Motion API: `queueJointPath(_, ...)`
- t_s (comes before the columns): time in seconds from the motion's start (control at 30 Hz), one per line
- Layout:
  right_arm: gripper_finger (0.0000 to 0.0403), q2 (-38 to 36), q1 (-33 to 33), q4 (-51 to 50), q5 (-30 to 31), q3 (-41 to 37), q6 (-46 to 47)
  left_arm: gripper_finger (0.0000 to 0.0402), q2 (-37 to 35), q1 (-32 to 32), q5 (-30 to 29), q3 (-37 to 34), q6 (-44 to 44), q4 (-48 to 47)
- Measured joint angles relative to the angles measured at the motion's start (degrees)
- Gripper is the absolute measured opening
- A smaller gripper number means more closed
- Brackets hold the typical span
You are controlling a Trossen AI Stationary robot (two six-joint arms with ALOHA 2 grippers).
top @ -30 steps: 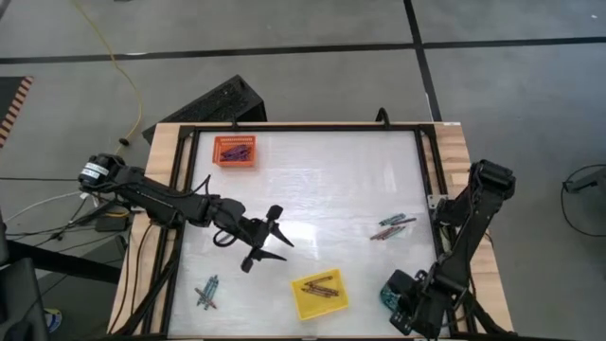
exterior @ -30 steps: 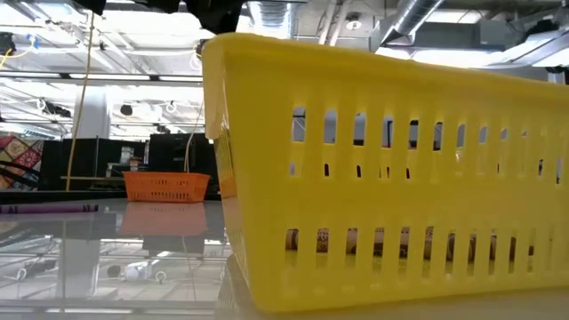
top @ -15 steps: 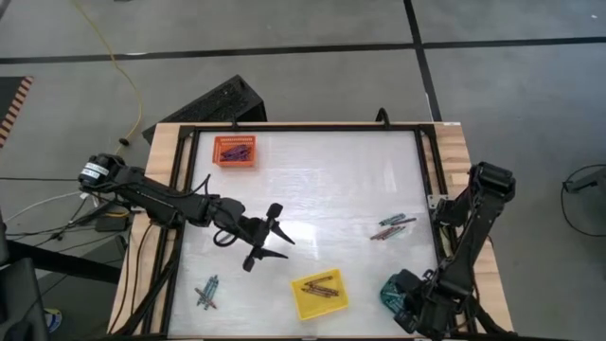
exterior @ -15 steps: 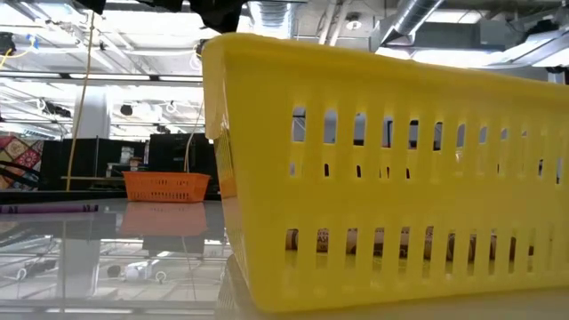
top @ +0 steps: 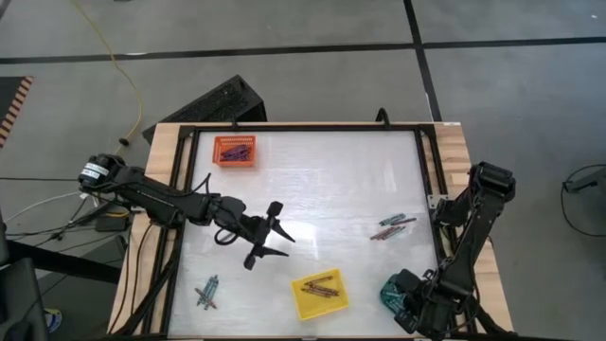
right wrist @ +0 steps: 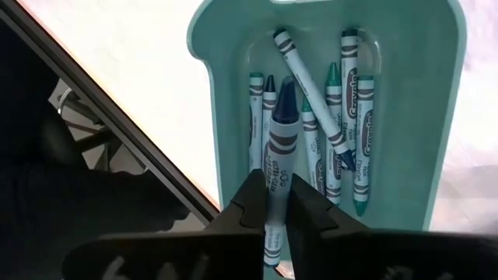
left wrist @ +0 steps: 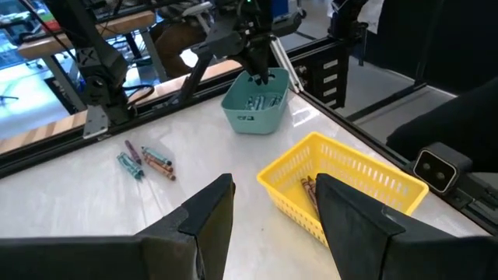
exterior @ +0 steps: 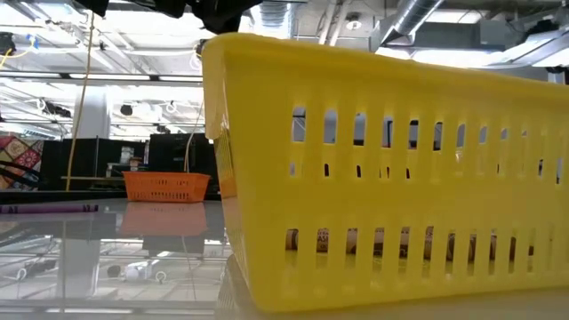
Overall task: Sort crayons
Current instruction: Put the blue crayon into the green bin
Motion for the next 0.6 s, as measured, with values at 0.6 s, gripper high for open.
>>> queueJointPath(0.6, 0.0054, 0.00, 0.00, -0.07, 0.04, 0.00, -0.11, 0.0171, 0.00, 0.00, 0.05, -0.02, -0.50, -0.30)
